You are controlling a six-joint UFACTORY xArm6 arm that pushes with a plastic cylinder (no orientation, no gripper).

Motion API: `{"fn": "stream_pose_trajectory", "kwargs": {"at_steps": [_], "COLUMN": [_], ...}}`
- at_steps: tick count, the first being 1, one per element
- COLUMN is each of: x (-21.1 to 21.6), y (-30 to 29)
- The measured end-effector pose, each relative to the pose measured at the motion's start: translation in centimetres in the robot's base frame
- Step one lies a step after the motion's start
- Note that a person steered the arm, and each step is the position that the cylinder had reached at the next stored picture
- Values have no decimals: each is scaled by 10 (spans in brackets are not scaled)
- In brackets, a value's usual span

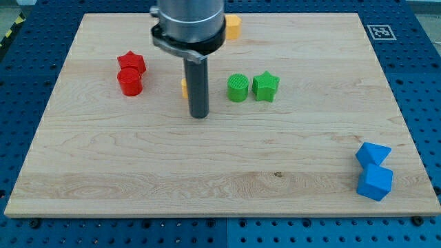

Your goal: Slightly push the heart towards top of the board

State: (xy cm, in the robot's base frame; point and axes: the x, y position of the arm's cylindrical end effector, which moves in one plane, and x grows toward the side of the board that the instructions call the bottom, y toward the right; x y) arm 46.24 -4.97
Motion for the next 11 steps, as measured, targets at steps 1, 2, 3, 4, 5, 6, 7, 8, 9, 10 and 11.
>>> {"fn": "stream_pose_trajectory", "kwargs": {"at_steps": [1,2,3,4,5,6,7,8,9,10,11], "x": [-15,-34,-34,-35,-35,-35,-36,-37,-39,-61,-84], "y": [-2,-2,-2,-2,-2,-2,-2,-2,-2,-2,-2]}}
